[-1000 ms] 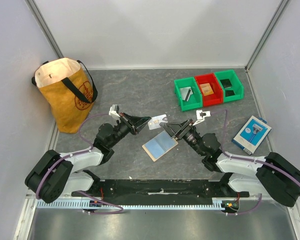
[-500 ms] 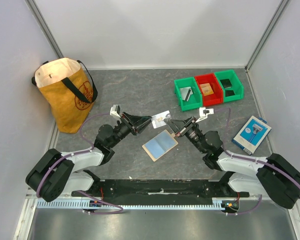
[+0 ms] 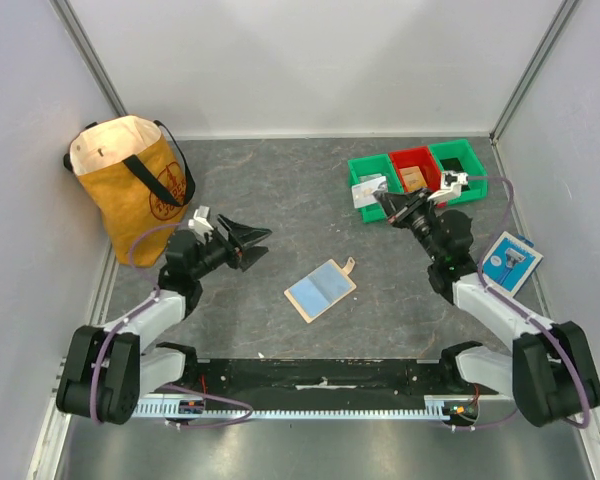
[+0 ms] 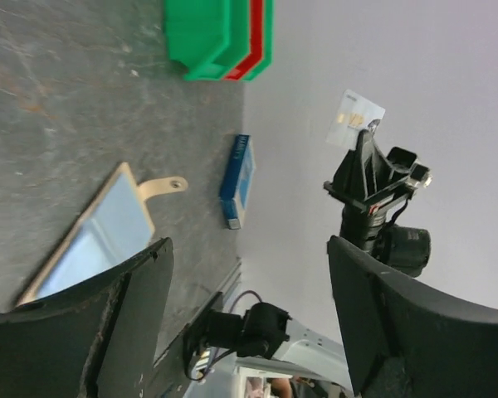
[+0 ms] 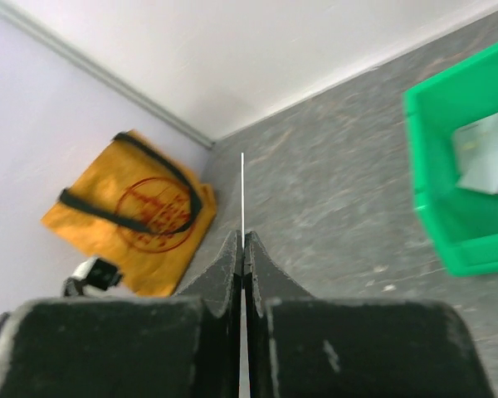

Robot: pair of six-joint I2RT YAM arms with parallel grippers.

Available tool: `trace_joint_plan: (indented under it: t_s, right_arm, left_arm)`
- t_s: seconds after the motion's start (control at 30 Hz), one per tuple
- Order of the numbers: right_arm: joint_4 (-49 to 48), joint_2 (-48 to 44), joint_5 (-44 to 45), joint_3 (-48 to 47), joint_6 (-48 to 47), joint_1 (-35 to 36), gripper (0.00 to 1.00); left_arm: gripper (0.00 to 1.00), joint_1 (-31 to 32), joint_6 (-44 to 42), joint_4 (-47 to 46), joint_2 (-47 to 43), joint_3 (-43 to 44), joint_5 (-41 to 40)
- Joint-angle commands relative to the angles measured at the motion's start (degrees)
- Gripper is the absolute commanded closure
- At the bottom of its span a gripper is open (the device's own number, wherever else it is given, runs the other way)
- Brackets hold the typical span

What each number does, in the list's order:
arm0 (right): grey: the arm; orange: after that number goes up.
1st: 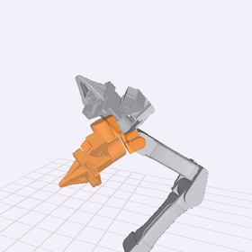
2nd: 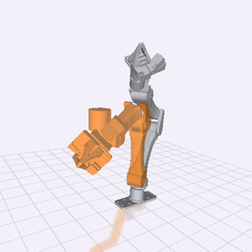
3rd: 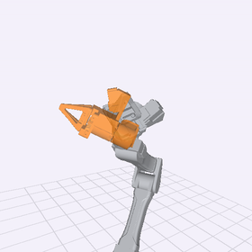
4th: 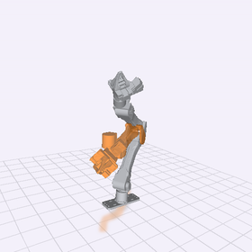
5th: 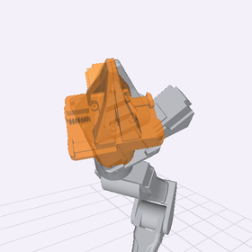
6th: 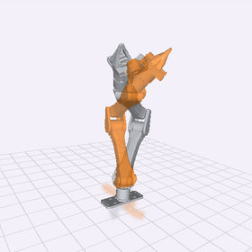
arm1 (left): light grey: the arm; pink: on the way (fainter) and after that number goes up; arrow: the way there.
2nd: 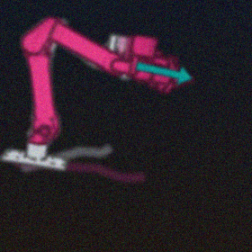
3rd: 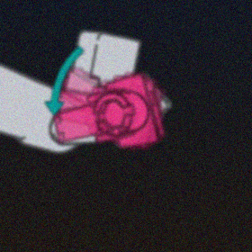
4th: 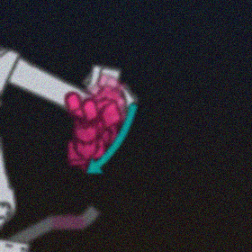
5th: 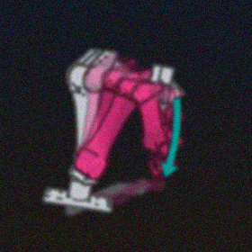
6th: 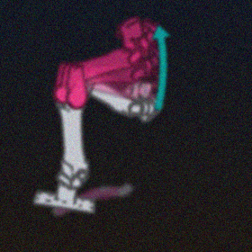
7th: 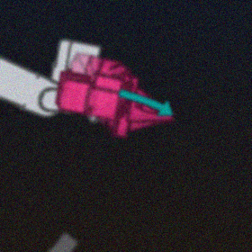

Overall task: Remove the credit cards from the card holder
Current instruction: Place the credit card in the storage box.

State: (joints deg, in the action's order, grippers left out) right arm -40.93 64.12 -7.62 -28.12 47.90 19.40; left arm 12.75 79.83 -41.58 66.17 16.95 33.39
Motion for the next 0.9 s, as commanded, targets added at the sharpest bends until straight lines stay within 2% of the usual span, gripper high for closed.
trace_joint_plan:
  t_s: [0.0,0.1,0.2,0.27,0.37,0.53,0.73,0.87]
  right_arm:
    - [3.57,5.83,-8.55,-5.71,-3.68,-8.57,1.00]
    - [8.65,11.89,-10.66,-11.85,-7.72,-12.53,1.00]
    - [13.49,18.04,-10.84,-18.27,-11.76,-14.73,1.00]
    - [16.30,22.34,-10.58,-22.57,-14.40,-15.27,1.00]
    - [17.90,28.85,-9.61,-27.67,-16.17,-15.35,1.00]
    - [17.47,38.79,-11.19,-34.62,-15.56,-15.09,1.00]
    - [18.16,45.47,-8.73,-39.37,-15.47,-13.34,1.00]
    - [19.22,48.46,-8.73,-41.05,-15.47,-12.28,0.96]
  left_arm:
    - [0.18,-6.59,-21.95,28.25,-5.08,9.48,11.17]
    - [0.16,-9.58,-34.87,41.19,-8.51,14.32,8.20]
    - [0.13,-9.94,-46.66,55.78,-9.04,20.91,3.28]
    - [0.13,-9.85,-52.38,61.08,-9.57,23.99,1.60]
    - [0.14,-9.32,-54.87,61.98,-10.53,23.84,-3.49]
    - [0.14,-9.32,-54.96,61.71,-11.76,22.07,-2.97]
    - [0.15,-9.15,-55.22,61.53,-12.29,22.07,-3.07]
    - [0.16,-9.15,-55.14,61.18,-12.47,21.64,-2.36]
